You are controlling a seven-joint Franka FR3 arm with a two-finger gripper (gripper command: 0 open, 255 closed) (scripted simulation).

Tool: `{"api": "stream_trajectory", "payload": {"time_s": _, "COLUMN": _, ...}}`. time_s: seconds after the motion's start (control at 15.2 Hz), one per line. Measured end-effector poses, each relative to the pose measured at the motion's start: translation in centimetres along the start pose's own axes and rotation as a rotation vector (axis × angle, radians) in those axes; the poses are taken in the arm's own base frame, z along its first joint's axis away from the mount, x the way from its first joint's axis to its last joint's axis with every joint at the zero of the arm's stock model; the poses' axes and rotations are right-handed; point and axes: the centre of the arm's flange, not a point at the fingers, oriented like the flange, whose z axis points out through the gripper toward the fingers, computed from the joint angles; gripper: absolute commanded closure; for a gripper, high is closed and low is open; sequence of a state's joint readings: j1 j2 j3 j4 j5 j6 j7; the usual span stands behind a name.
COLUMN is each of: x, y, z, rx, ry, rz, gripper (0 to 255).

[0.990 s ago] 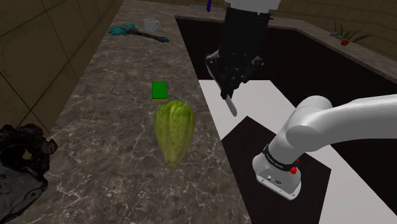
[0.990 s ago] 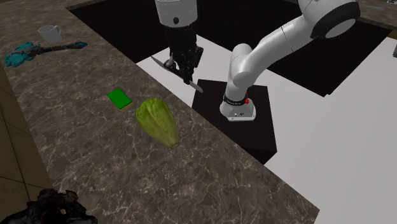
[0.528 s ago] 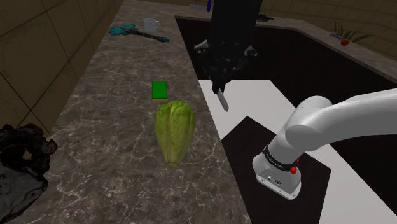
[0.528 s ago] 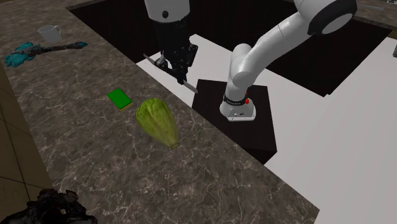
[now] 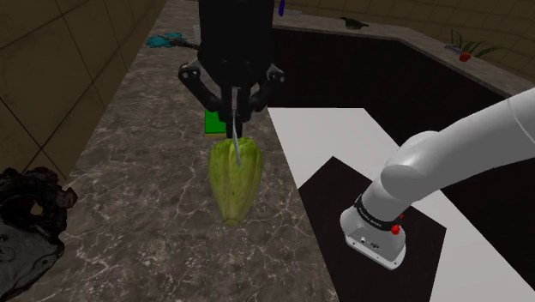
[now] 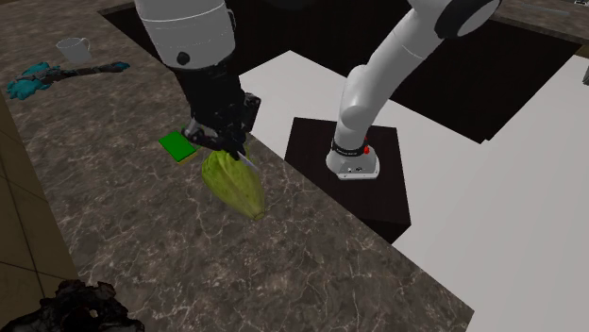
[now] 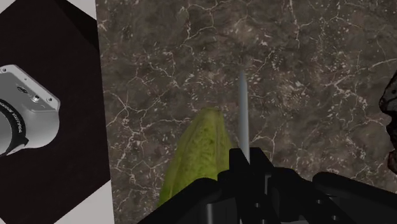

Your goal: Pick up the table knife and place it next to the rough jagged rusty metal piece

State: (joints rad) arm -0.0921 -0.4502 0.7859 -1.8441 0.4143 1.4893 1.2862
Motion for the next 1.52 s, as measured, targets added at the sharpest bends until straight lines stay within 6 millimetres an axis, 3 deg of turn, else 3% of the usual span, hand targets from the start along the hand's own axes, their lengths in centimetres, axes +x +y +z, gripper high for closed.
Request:
{"api": "stream_trajectory", "payload": {"time_s": 0.66, "x": -3.1, "y": -12.0, "z": -0.4, "rx": 0.003, "ry": -0.005, "rz": -0.012, "gripper": 255}}
{"api": "stream_trajectory", "payload": {"time_s": 0.86, "x": -3.7, "y": -16.6, "z": -0.7, "rx": 0.012, "ry": -0.014, "rz": -0.011, "gripper": 255}}
{"api": "stream_trajectory", "payload": {"time_s": 0.92, "x": -4.0, "y": -17.7, "z": 0.0, "rx": 0.009, "ry": -0.010, "rz": -0.006, "gripper": 255}}
{"api": "stream_trajectory", "payload": {"time_s": 1.19, "x": -4.2, "y": -19.0, "z": 2.4, "rx": 0.003, "ry": -0.003, "rz": 0.000, "gripper": 255}}
{"api": "stream_trajectory", "payload": {"time_s": 1.52, "x": -4.0, "y": -19.2, "z": 5.1, "rx": 0.002, "ry": -0.003, "rz": 0.001, "gripper": 255}}
